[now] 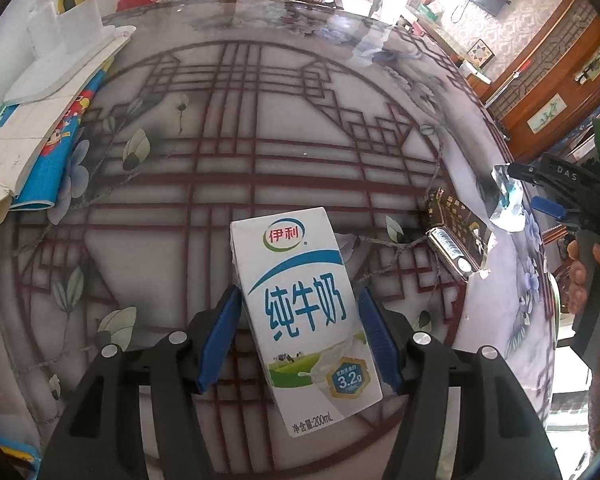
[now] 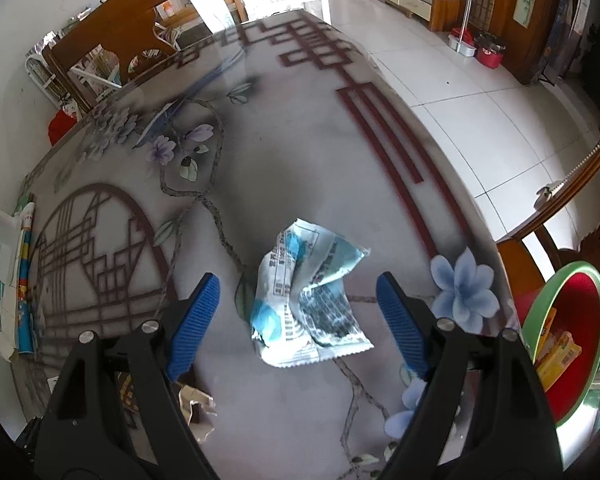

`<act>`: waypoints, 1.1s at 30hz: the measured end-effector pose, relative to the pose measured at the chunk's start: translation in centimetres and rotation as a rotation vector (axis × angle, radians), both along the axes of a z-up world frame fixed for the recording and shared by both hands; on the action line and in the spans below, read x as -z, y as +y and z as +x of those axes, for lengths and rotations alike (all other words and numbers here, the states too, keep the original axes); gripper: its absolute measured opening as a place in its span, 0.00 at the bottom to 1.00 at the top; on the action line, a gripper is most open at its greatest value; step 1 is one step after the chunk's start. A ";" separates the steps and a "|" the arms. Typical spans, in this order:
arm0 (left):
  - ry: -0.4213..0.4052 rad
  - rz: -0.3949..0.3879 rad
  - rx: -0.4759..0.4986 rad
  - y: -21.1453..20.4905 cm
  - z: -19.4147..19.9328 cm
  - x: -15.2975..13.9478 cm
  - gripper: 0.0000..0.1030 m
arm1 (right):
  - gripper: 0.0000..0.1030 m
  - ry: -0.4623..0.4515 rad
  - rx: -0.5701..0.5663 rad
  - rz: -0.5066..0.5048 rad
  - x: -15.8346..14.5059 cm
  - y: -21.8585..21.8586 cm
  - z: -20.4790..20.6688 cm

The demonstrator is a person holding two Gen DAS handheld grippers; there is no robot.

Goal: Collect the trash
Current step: 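Grasp the white milk carton with left tool while right tool approaches the blue-white wrapper, then grasp the blue-white snack wrapper with right tool while left tool holds the carton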

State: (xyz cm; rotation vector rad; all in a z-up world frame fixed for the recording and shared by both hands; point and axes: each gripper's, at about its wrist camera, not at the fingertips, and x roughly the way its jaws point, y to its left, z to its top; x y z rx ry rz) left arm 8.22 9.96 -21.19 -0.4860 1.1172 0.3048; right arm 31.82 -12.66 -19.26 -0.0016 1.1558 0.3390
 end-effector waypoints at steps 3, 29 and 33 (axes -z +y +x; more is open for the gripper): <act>0.002 0.002 -0.004 0.0 0.1 0.1 0.57 | 0.76 -0.006 -0.014 -0.019 0.2 0.4 0.3; 0.002 -0.039 -0.023 -0.2 0.3 0.6 0.57 | 0.32 -0.040 -0.159 0.053 -3.1 -0.5 -7.0; -0.002 -0.035 -0.015 -0.3 0.6 0.7 0.56 | 0.32 -0.031 -0.158 0.076 -3.8 -1.7 -9.9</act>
